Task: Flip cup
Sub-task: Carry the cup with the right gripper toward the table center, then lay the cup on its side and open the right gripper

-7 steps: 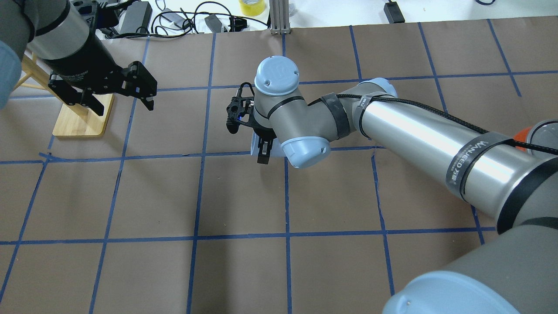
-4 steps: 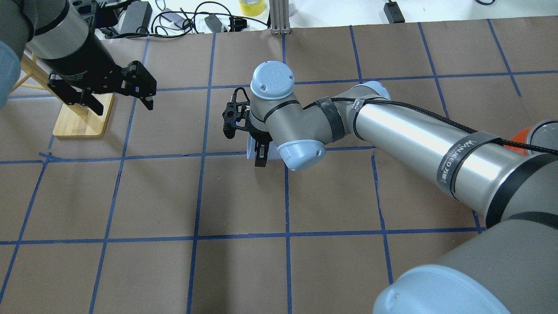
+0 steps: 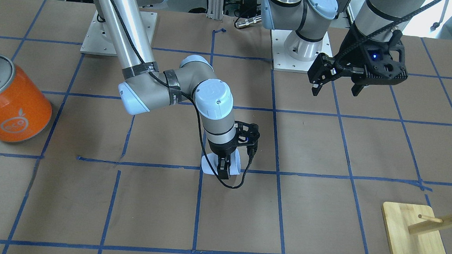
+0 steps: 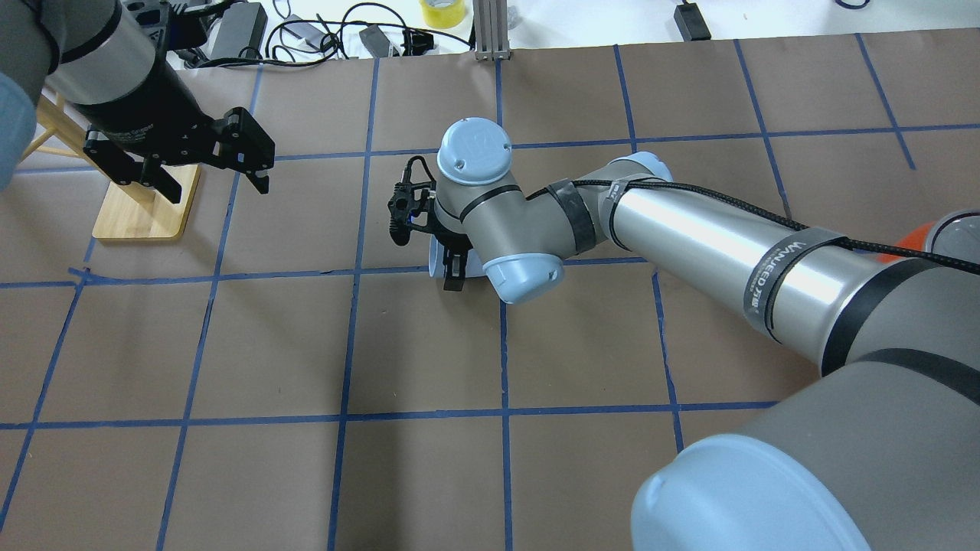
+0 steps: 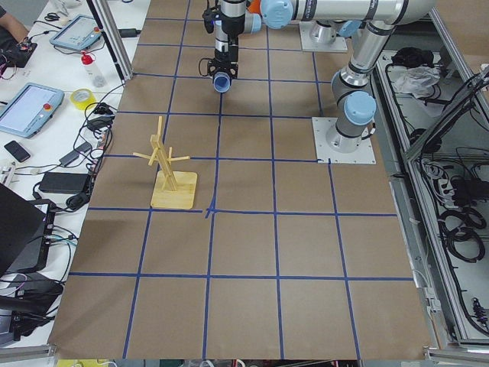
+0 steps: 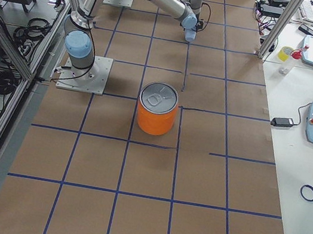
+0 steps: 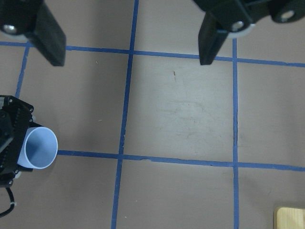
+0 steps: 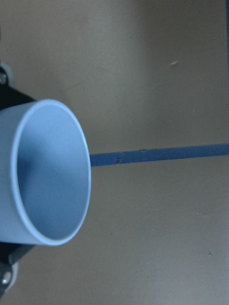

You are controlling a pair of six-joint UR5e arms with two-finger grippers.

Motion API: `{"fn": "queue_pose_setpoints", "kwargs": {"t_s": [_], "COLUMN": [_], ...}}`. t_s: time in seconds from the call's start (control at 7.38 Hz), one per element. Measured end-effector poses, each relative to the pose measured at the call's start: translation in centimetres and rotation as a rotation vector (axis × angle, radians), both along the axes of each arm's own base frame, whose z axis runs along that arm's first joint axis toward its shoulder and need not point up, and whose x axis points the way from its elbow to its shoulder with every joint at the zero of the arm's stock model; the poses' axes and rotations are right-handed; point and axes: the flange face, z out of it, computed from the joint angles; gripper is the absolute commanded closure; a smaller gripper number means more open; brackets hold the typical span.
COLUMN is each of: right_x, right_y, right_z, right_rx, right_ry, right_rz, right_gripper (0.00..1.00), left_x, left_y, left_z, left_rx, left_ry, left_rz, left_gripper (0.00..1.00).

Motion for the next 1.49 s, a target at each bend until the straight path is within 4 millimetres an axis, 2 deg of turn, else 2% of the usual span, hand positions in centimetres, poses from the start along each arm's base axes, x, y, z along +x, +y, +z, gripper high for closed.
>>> {"fn": "queue_pose_setpoints", "kwargs": {"t_s": [0.68,0.95,1.08,1.22,1.49], "right_x": [-0.2,-0.3,-0.4,-0.8,-3.4], "right_y": [-0.1,-0.2,-0.1,0.2,0.5], "right_z": [0.0,0.6,1.5,3.6,10.0], "right_rx": [-0.006,-0.011,-0.011,-0.013,-0.014], "right_ry": [0.008,0.005,0.005,0.002,-0.005], "right_rz": [-0.006,-0.010,-0.018,-0.026,-0.092], "right_gripper": [0.00,0.00,0.00,0.00,0.00], "left_x": [0.0,-0.1,-0.1,-0.1,0.2], "left_y": [0.0,0.0,-0.1,-0.1,-0.6], "left_z": [0.0,0.0,0.0,-0.1,-0.6], "left_rx": [0.000,-0.002,-0.002,0.000,0.010], "left_ry": [0.001,0.000,-0.001,0.000,0.012], "left_rz": [0.000,-0.001,-0.001,-0.001,0.006], "left_gripper": [0.00,0.00,0.00,0.00,0.00]}}
